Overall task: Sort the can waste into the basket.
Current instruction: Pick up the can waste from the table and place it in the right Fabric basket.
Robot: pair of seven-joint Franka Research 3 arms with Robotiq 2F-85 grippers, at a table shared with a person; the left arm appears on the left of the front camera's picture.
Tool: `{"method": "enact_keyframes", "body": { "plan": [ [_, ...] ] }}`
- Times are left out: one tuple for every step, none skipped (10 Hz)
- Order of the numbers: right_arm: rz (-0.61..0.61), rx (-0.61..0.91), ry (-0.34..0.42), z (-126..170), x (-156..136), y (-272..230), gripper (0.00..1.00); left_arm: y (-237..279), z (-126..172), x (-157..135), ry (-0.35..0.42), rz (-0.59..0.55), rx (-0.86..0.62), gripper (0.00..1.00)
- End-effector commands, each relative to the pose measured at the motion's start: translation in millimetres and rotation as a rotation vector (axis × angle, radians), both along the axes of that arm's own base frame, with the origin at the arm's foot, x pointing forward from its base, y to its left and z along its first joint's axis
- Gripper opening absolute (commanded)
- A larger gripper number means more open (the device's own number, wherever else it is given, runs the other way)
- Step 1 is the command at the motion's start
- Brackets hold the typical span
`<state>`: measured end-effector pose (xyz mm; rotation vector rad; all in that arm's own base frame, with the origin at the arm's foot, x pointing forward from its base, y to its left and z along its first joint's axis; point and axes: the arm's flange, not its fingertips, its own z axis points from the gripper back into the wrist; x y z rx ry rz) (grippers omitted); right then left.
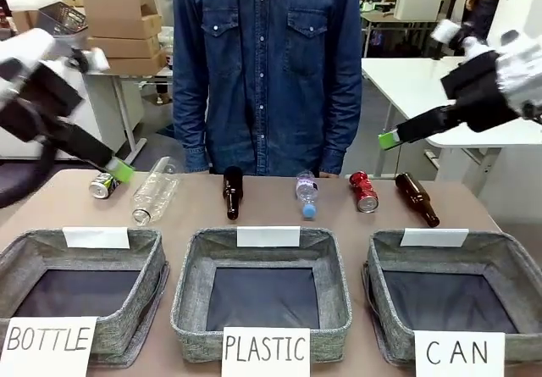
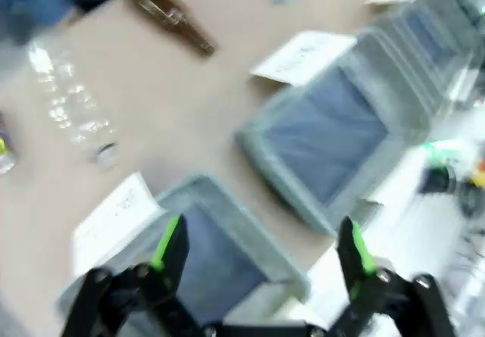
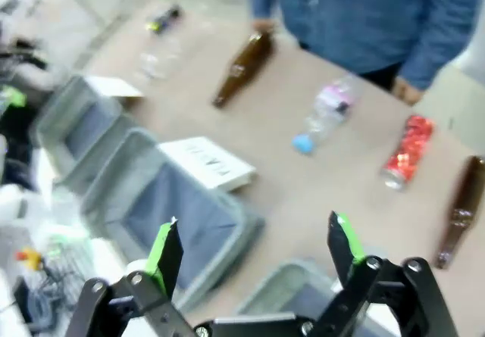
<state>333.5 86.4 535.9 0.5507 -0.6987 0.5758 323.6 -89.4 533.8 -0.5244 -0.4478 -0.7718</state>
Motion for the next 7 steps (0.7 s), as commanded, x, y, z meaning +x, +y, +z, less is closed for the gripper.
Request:
{"method": "enact_keyframes", "body": {
  "plan": [
    [-0.005, 0.439, 0.482, 3.3, 0.4, -55.9, 1.0, 63.6, -4.3, 17.4, 0.366, -0.096, -0.417, 1.0],
    [-0.041, 0.569, 0.565, -0.1, 2.1, -73.8, 1.0, 79.3, -14.3, 24.6, 0.442, -0.056, -0.569, 1.0],
    [-0.085, 0.669, 0.611, -5.0, 3.8, -89.9, 1.0, 90.1, -23.6, 28.6, 0.478, -0.012, -0.69, 1.0],
    [-0.151, 0.723, 0.638, -12.6, 6.5, -104.0, 1.0, 101.2, -31.6, 30.6, 0.492, 0.033, -0.796, 1.0],
    [-0.211, 0.753, 0.635, -18.9, 6.3, -116.1, 1.0, 113.1, -39.4, 30.9, 0.516, 0.105, -0.866, 1.0],
    [-0.243, 0.775, 0.618, -21.2, 5.1, -122.5, 1.0, 122.3, -42.1, 28.5, 0.51, 0.156, -0.902, 1.0],
    [-0.275, 0.777, 0.603, -22.4, 6.0, -123.6, 1.0, 128.4, -41.2, 28.4, 0.496, 0.204, -0.903, 1.0]
  ]
}}
